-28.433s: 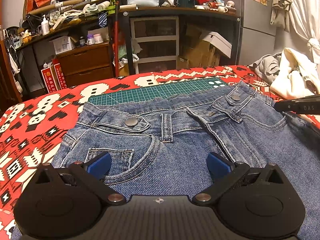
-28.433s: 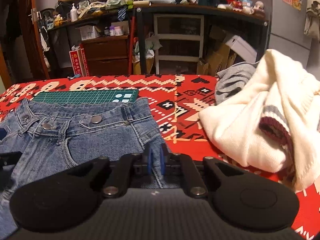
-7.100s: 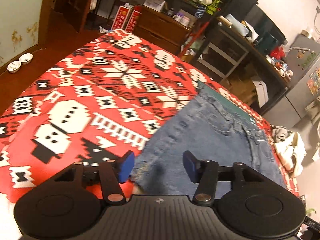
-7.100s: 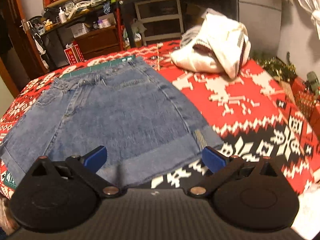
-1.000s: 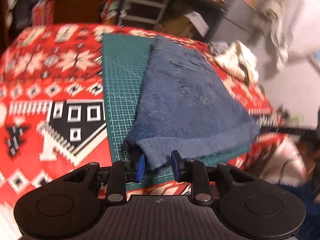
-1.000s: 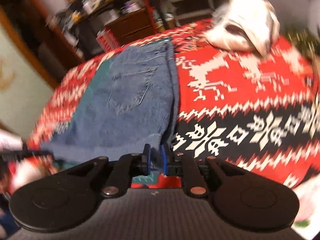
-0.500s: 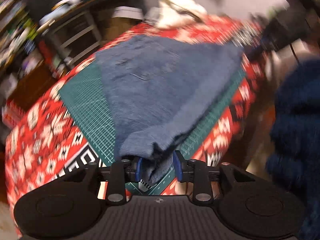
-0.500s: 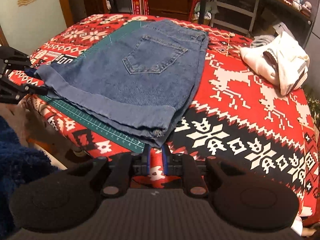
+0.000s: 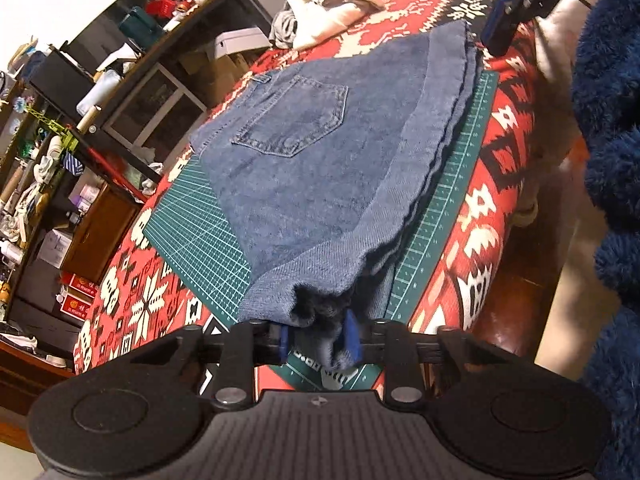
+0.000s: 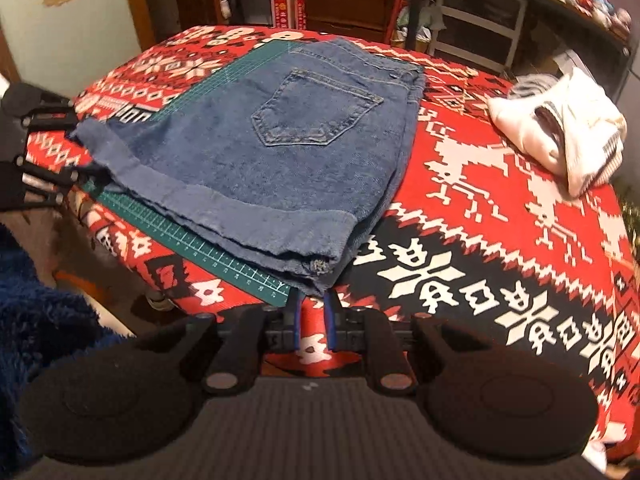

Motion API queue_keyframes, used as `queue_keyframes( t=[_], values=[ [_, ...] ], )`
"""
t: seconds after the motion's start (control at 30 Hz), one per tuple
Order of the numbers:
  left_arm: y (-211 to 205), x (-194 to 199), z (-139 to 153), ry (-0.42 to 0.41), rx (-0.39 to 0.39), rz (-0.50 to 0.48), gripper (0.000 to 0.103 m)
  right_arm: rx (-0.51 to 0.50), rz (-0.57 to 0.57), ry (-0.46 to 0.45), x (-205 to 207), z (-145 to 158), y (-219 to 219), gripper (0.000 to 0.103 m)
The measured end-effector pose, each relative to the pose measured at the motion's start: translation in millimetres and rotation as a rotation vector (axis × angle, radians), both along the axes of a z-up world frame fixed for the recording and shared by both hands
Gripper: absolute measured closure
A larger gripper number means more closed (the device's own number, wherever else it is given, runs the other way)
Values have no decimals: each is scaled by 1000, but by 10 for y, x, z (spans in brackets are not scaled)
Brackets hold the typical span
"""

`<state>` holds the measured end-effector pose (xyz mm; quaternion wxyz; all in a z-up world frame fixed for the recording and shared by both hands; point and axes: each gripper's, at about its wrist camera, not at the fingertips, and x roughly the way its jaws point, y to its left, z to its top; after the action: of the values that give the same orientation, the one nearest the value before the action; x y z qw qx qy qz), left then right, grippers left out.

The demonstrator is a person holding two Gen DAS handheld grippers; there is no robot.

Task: Fold clothes
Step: 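Lower the folded edge onto the green mat and hold it with both grippers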

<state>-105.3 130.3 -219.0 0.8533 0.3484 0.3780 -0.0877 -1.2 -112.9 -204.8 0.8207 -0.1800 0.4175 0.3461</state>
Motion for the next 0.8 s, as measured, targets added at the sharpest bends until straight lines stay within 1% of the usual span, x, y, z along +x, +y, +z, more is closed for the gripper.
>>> queue_keyframes(
  t=[0.03,0.1,0.23,0.3,0.4,0.43,0.47,0.53,0.6,0.67,0.73,0.8],
  values=[
    [21,14,9,-12,-8,22,92,-14,14,-8,-15,-8,23,89],
    [101,30,91,-41,-65,72,96,-37,30,-29,-38,-21,70,89],
    [245,40,299,-74,-191,142,96,-82,27,-91,-17,-22,163,89],
    [264,43,326,-68,-216,151,96,-104,48,-100,-7,-39,226,89],
    [235,33,280,-51,-198,136,96,-146,78,-114,-16,-71,305,90],
    [227,16,270,-41,-198,127,96,-149,73,-116,-13,-71,306,93],
    [219,-2,262,-32,-197,118,96,-151,63,-118,-9,-68,301,99],
    [222,-64,264,-16,-180,91,97,-137,18,-100,27,-36,223,100],
    [294,-132,252,9,-195,86,97,-102,-23,-66,70,-11,104,101],
    [330,-154,218,40,-218,87,97,-84,-46,-36,98,-44,21,102],
    [327,-147,156,67,-212,86,97,-68,-62,-5,98,-83,-27,103],
    [312,-142,136,102,-204,87,96,-66,-78,3,103,-100,-62,103]
  ],
)
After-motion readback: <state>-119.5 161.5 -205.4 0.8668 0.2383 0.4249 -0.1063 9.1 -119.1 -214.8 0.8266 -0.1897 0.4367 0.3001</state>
